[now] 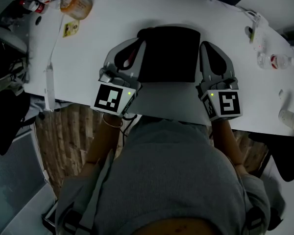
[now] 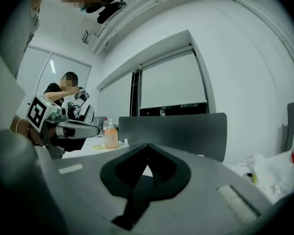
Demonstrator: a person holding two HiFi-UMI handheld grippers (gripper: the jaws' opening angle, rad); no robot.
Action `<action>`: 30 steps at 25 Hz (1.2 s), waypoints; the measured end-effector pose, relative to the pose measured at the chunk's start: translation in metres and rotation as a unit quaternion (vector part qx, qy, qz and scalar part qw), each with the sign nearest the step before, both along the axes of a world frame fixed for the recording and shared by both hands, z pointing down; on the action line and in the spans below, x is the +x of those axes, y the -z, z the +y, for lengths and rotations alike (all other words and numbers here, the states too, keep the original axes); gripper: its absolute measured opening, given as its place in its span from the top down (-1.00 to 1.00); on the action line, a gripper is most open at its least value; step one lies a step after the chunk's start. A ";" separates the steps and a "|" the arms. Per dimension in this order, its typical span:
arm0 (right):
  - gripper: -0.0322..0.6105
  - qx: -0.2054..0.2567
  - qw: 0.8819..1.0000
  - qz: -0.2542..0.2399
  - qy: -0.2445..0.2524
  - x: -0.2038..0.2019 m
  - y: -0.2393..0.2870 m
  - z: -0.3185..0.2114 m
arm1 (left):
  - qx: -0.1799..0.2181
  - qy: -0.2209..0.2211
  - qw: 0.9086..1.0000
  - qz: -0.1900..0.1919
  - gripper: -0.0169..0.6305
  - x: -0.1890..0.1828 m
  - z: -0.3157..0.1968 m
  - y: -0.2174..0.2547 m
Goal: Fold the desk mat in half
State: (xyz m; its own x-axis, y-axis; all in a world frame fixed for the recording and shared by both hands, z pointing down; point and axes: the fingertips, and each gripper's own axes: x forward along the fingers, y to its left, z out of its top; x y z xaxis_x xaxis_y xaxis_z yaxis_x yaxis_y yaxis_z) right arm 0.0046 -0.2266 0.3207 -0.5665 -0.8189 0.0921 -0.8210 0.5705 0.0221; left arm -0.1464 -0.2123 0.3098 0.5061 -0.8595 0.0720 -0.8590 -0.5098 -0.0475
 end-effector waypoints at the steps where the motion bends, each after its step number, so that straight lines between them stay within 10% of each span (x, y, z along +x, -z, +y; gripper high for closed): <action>1: 0.90 0.005 1.000 0.005 0.004 -0.002 0.002 0.004 | 0.003 -0.002 1.000 0.004 0.95 0.002 0.001 0.002; 30: 0.90 0.027 1.000 0.001 0.009 -0.012 0.023 0.011 | 0.015 0.005 1.000 0.010 0.95 0.003 0.007 0.016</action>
State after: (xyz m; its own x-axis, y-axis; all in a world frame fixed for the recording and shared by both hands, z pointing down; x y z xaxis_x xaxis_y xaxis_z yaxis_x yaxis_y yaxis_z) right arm -0.0072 -0.2151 0.2977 -0.5807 -0.8126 0.0501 -0.8108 0.5828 0.0551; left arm -0.1430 -0.2049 0.2940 0.4988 -0.8660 0.0362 -0.8649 -0.5000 -0.0444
